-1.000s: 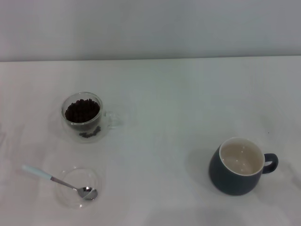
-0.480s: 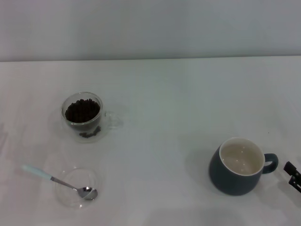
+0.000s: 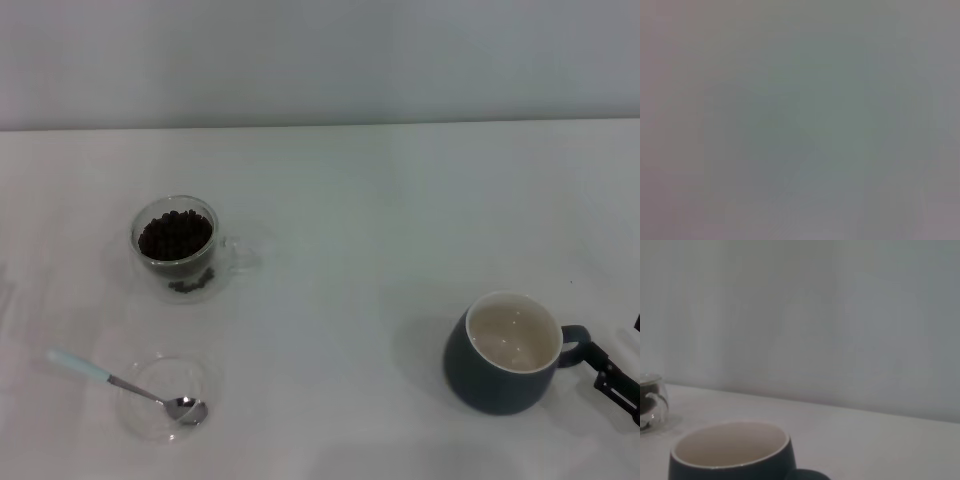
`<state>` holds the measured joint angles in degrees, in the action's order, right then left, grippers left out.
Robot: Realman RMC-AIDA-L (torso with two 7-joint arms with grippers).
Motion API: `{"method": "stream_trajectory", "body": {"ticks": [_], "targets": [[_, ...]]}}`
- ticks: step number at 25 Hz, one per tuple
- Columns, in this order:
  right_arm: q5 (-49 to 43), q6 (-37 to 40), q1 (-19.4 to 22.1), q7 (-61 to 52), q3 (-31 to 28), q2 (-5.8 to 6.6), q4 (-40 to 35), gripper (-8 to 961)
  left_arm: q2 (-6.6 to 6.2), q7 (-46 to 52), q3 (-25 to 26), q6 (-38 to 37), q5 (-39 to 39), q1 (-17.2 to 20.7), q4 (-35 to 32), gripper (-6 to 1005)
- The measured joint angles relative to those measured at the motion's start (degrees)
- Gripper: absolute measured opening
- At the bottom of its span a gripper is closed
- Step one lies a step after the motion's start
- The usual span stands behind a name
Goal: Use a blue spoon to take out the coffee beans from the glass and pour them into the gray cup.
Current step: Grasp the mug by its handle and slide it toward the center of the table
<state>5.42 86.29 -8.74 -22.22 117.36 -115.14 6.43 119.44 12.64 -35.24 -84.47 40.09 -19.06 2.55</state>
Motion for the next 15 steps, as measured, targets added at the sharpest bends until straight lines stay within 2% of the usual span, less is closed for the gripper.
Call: {"method": "stream_trajectory", "body": {"ticks": [7,15], "targets": [[-1.1,-3.71,-0.3,0.48,0.83,0.01,-2.77,811,0.0,0.01,0.0,0.0,-0.1,0.12,0.0,892],[-1.94,-3.07,-0.4,0.77,0.97,0.09,-3.47,812,0.07,0.01,0.0,-0.35,-0.13,0.34,0.02,892]]}}
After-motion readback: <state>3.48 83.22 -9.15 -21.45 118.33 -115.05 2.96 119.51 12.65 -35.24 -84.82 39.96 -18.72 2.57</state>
